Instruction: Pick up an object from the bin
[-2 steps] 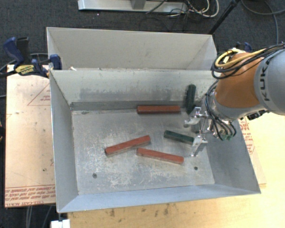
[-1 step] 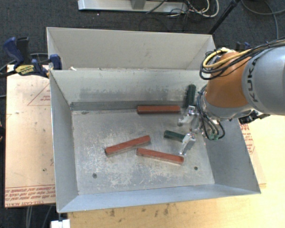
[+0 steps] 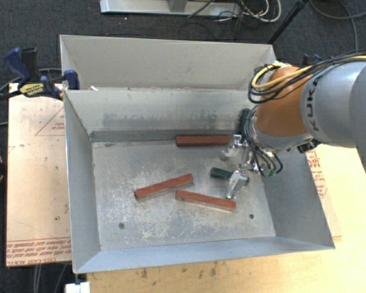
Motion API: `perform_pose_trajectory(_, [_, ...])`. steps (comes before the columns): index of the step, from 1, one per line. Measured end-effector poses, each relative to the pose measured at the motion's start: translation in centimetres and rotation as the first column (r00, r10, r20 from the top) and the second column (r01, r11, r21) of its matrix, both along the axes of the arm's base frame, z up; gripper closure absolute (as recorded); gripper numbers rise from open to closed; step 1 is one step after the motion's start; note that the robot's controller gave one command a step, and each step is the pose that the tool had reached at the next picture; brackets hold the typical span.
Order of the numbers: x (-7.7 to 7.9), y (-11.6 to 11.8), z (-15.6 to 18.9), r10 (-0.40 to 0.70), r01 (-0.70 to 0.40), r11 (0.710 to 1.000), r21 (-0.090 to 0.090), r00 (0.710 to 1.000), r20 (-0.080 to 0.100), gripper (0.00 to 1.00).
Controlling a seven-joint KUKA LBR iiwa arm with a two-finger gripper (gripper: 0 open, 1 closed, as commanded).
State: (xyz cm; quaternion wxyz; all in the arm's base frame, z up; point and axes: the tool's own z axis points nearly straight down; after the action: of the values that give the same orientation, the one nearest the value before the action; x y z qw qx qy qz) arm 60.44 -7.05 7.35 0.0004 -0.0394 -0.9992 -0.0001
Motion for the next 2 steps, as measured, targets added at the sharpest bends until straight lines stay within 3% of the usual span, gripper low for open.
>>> perform_pose_trajectory(1, [-0.81,-0.17,0.48,-0.286,0.286,0.958,0.005,0.958,0.015,1.0])
perform_pose_trajectory(2, [-0.81,-0.17,0.48,-0.286,0.286,0.958,0.005,0.958,0.015,1.0])
